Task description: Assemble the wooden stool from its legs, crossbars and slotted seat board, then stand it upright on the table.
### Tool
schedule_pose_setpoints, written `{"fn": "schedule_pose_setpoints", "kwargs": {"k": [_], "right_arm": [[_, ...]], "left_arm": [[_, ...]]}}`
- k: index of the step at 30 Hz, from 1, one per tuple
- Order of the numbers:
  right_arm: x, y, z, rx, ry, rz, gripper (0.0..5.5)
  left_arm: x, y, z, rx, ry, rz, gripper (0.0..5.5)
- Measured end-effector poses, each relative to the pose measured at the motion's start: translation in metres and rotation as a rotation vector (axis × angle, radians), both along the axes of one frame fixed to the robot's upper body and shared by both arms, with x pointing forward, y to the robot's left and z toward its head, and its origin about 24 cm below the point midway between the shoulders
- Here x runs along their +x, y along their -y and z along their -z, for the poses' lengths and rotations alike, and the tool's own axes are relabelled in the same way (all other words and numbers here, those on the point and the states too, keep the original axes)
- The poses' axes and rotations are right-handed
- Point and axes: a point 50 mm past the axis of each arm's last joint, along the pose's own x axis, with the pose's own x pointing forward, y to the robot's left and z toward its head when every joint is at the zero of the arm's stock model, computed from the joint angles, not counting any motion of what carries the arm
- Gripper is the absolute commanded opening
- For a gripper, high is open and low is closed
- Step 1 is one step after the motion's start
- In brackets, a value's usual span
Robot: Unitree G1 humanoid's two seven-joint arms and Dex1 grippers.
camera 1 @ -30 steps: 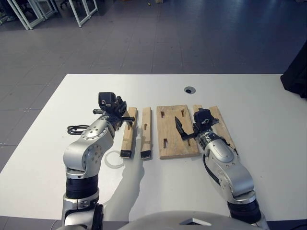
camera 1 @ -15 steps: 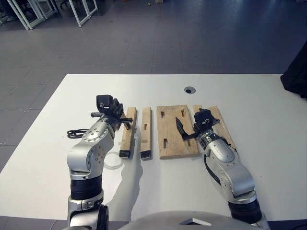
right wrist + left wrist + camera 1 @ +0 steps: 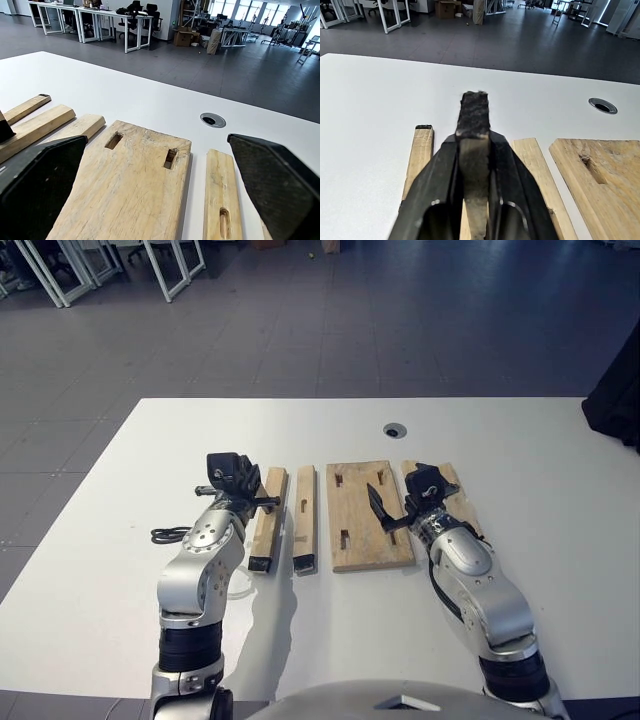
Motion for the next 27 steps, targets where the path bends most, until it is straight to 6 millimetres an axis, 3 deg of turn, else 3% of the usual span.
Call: {"fn": "schedule_pose_setpoints", "kwargs": {"k": [9,19,21,22,23,27], "right_arm": [[0.005,0.003,-0.005,0.001,0.017,0.001,5.14],[0.006,0.001,-0.005,-0.001,0.017,0.000,5.14],[0.006,0.001,-0.004,-0.001,0.016,0.001,5.14],[0.006,0.001,-0.004,-0.001,0.016,0.001,5.14],[0.006,0.002,-0.004,-0.003,0.016,0.002,5.14],[0.007,0.002,-0.004,-0.015,0.018,0.006,5.14]], "left_arm": [[-0.001,0.003,0.004,-0.046,0.012,-0.029,0.44],[0.002,0.012,-0.005,-0.030,0.008,0.008,0.44],[0.002,0.013,-0.004,-0.020,0.002,0.007,0.97],[0.000,0.013,0.003,-0.020,-0.037,0.007,1.15],[-0.007,0.014,0.022,-0.024,-0.133,0.006,1.36],[-0.008,0.014,0.021,-0.016,-0.130,0.001,2.02]]}}
